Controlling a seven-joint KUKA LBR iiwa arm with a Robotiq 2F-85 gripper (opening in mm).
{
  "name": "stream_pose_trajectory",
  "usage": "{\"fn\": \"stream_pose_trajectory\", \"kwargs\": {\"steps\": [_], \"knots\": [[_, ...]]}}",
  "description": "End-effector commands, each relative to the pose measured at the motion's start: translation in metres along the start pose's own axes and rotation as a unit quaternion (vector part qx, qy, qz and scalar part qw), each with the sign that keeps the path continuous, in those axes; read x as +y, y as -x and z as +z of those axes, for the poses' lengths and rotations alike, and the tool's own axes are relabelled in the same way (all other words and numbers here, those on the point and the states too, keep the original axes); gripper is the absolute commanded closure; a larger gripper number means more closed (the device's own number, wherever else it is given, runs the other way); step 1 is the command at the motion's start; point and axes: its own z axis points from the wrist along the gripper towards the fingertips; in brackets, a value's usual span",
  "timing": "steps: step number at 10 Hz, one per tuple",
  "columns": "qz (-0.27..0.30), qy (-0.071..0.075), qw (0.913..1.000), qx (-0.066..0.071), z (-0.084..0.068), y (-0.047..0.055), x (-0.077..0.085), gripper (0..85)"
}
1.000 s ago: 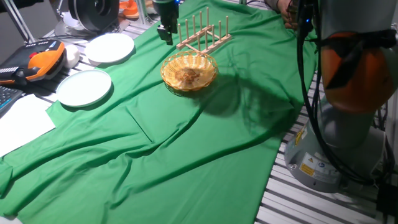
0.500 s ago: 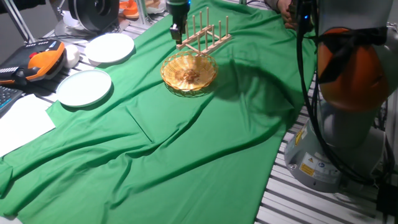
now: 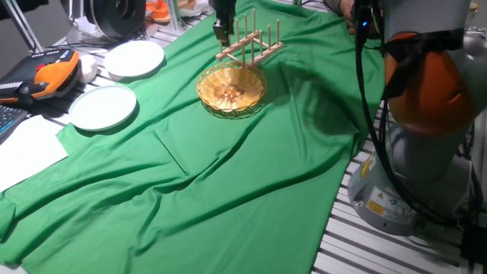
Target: Put the dish on the dish rack
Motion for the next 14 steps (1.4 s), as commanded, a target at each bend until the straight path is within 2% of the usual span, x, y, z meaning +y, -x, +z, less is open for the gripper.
{"fn": "stream_pose_trajectory", "kwargs": {"steps": [1, 2, 3, 4, 5, 8, 9, 12, 14], "knots": [[0.009, 0.01, 0.9998, 0.013, 0.001, -0.001, -0.006, 34.0], [0.019, 0.013, 0.9994, 0.025, 0.001, -0.001, -0.006, 34.0], [0.023, 0.004, 0.9994, 0.027, 0.001, -0.001, -0.006, 34.0], [0.02, 0.02, 0.9993, 0.024, 0.001, -0.001, -0.006, 34.0], [0.019, 0.018, 0.9994, 0.021, 0.001, -0.001, -0.006, 34.0], [-0.004, 0.051, 0.9985, 0.02, 0.001, -0.001, -0.006, 34.0], [-0.011, 0.051, 0.9985, 0.017, 0.002, -0.001, -0.006, 34.0], [-0.02, 0.06, 0.998, 0.006, 0.025, 0.008, -0.006, 34.0], [-0.018, 0.071, 0.9973, 0.0, 0.044, 0.012, -0.005, 34.0]]}}
